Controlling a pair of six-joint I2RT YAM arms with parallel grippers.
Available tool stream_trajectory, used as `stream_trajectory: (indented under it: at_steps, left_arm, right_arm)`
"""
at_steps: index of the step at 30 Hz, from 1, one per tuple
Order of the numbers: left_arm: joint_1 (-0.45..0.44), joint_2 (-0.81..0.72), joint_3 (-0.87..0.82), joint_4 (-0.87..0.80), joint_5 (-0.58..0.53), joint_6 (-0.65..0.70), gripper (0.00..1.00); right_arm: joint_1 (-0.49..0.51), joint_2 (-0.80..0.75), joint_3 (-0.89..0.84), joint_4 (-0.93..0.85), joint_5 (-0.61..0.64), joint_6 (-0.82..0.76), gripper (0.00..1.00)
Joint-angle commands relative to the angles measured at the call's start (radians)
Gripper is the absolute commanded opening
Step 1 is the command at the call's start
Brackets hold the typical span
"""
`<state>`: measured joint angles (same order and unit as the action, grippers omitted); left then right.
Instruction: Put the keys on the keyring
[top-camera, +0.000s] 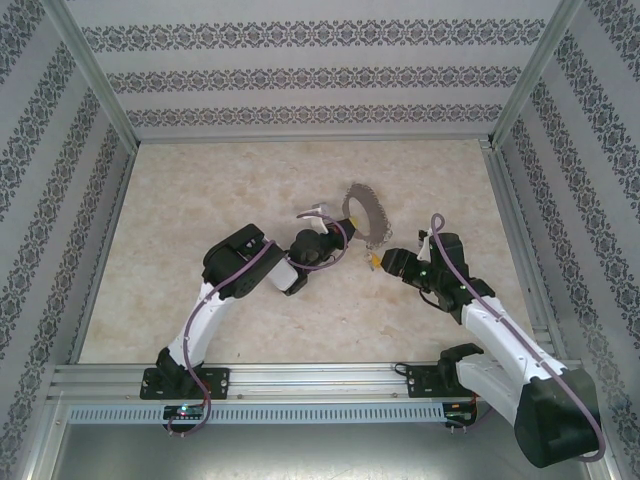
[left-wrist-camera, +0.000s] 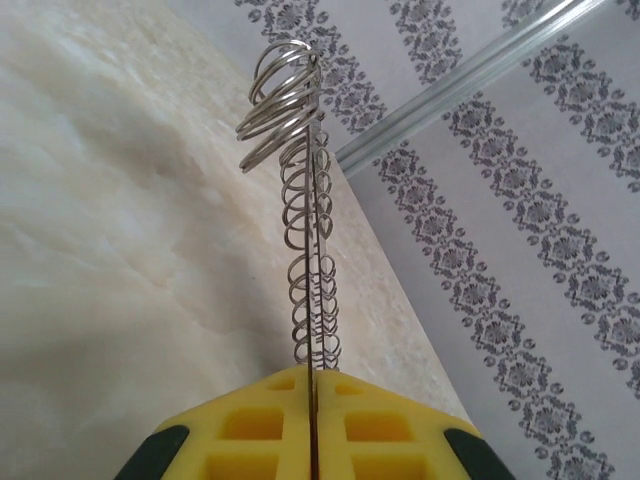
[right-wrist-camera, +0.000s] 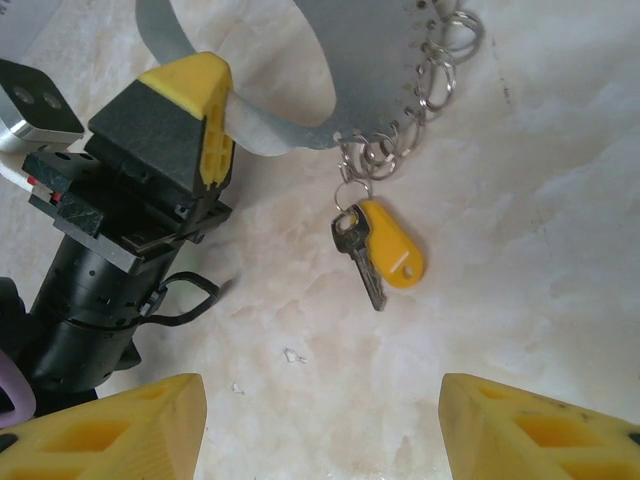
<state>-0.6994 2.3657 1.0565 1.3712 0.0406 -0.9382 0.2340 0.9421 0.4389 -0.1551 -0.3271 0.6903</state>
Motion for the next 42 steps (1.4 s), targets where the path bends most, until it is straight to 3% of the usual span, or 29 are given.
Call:
stream_trajectory:
  at_steps: [1, 7, 11, 15, 20, 26, 33, 42]
  left_arm:
    - [0.022, 0.036, 0.014, 0.052, -0.065, -0.052, 0.11]
    - [0.032, 0.059, 0.014, 0.052, -0.111, -0.105, 0.21]
    - [0.034, 0.055, -0.002, 0.051, -0.150, -0.159, 0.49]
    - [0.033, 0.026, -0.035, 0.024, -0.199, -0.230, 0.70]
    - [0.031, -0.089, -0.078, -0.181, -0.266, -0.321, 1.00]
    - [0.022, -0.242, -0.107, -0.449, -0.344, -0.364, 1.00]
    - [0.023, -0.297, -0.121, -0.482, -0.364, -0.336, 1.00]
    - [0.021, -0.492, -0.122, -0.629, -0.364, -0.123, 1.00]
  right_arm:
    - [0.019, 0.024, 0.036, -0.029, 0.035, 0.028, 0.63]
    - [0.032, 0.073, 0.067, -0.039, 0.066, 0.043, 0.63]
    - [0.040, 0.116, 0.103, -0.056, 0.080, 0.046, 0.64]
    - [0.044, 0.150, 0.126, -0.055, 0.086, 0.046, 0.65]
    - [0.052, 0.192, 0.147, -0.051, 0.093, 0.048, 0.65]
    - [0.060, 0.218, 0.151, -0.034, 0.097, 0.055, 0.66]
    - [0.068, 0.233, 0.164, -0.025, 0.096, 0.051, 0.66]
    - [0.072, 0.252, 0.186, -0.017, 0.100, 0.018, 0.67]
